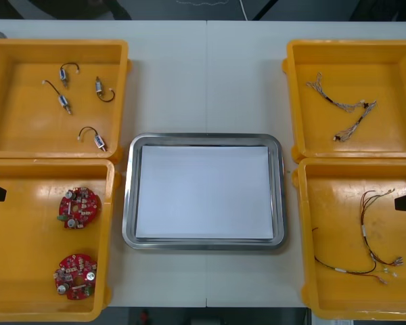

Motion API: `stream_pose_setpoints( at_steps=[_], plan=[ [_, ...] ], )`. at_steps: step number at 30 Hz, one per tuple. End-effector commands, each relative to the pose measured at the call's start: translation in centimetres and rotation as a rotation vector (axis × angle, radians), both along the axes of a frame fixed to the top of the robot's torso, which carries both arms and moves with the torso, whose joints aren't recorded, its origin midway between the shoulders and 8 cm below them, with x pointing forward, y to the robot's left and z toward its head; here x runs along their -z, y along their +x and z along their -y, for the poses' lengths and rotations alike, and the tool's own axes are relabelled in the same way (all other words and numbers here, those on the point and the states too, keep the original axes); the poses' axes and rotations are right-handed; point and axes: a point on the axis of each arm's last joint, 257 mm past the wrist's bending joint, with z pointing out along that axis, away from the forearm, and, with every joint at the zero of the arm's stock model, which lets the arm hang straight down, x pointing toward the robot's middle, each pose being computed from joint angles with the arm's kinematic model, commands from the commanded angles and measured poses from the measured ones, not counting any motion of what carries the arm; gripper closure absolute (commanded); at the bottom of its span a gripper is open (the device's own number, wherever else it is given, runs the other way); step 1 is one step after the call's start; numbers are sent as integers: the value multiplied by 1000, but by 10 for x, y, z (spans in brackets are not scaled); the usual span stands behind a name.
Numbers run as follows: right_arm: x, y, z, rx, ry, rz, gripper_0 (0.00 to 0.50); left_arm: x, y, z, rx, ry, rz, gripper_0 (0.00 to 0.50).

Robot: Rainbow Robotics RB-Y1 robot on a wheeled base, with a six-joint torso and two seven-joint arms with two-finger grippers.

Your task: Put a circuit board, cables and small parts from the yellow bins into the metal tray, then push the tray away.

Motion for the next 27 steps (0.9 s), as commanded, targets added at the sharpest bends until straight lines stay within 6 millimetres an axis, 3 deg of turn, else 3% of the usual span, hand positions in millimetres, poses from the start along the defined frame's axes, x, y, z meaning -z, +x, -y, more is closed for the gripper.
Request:
stream_pose_setpoints(
  at_steps=[1,26,27],
  plan=[
    [-3,-6,13,13,-31,-7,0,-11,-2,-9,64,64,22,0],
    [-3,-6,13,13,-31,-7,0,-11,-2,-9,64,64,22,0],
    [4,-8,9,14,-9,-20,0,-11,-2,-9,64,64,22,0]
  ],
)
